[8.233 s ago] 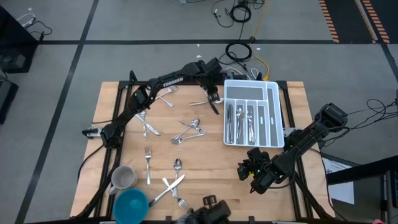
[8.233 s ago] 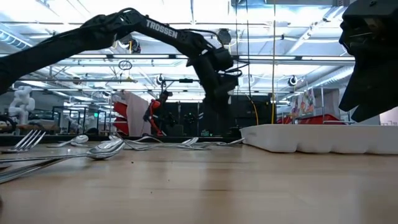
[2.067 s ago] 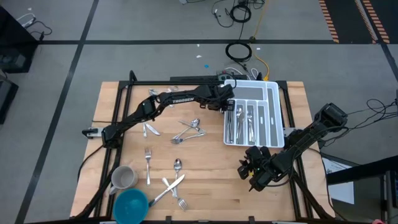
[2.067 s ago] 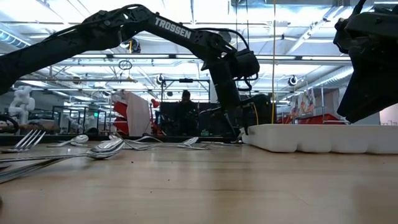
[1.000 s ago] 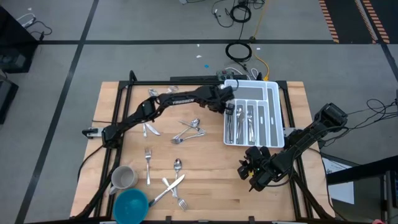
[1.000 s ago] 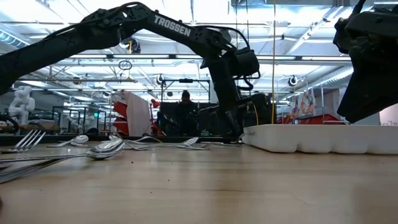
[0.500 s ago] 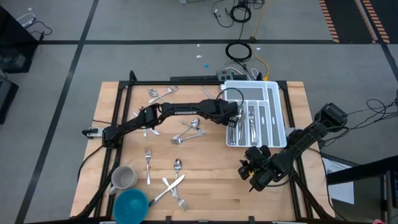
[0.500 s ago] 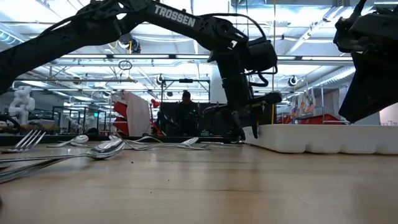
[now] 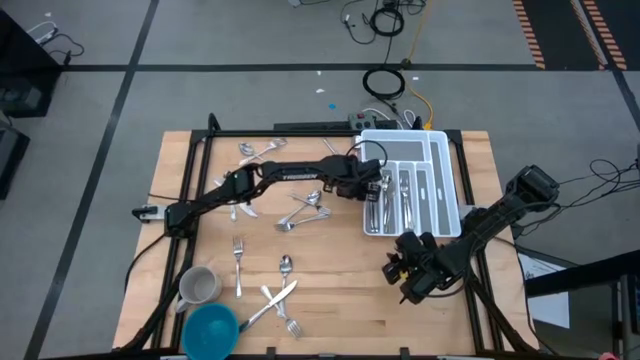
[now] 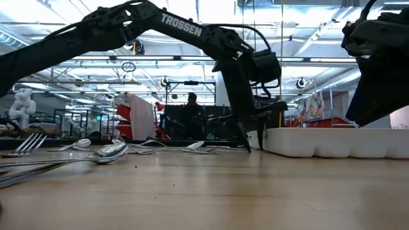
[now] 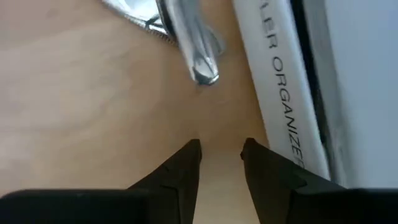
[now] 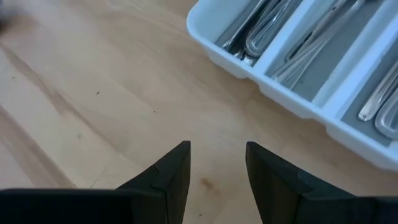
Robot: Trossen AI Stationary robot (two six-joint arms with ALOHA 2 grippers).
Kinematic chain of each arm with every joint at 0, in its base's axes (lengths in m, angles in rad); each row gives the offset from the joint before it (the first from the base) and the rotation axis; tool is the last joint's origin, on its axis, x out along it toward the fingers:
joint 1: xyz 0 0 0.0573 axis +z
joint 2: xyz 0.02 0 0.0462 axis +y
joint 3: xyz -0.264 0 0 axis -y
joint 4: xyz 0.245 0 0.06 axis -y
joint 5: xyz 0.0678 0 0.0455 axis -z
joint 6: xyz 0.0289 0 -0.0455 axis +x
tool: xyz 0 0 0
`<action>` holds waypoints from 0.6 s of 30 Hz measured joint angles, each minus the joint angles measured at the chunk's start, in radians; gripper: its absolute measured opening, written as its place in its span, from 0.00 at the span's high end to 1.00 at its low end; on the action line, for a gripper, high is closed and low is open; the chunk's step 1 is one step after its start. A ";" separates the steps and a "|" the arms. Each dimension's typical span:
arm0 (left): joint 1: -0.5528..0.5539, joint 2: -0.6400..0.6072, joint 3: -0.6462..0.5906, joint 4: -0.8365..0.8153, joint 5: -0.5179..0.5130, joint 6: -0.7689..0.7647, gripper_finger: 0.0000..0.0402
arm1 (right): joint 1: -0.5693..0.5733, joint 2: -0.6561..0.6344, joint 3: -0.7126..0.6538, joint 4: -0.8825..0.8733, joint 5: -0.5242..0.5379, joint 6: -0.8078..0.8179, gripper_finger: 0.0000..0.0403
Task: Sort silverware
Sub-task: Put the spoon into the silverware tray
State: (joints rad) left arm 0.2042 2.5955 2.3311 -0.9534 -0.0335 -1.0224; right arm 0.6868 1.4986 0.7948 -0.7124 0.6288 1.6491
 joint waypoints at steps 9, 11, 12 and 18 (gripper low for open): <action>0.012 -0.207 -0.001 -0.181 -0.133 0.192 0.67 | -0.151 -0.004 0.000 0.079 -0.002 -0.169 0.64; 0.007 -0.256 -0.005 -0.224 -0.136 0.267 0.67 | -0.210 -0.004 0.000 0.136 -0.006 -0.265 0.64; 0.002 -0.285 -0.006 -0.243 -0.143 0.299 0.67 | -0.241 -0.004 0.002 0.171 -0.013 -0.318 0.64; -0.017 -0.561 -0.002 -0.298 -0.243 0.466 0.67 | -0.470 -0.004 0.132 0.226 -0.074 -0.591 0.64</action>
State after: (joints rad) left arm 0.1872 2.0349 2.3295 -1.2516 -0.2770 -0.5568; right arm 0.2171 1.4942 0.9271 -0.4866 0.5543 1.0579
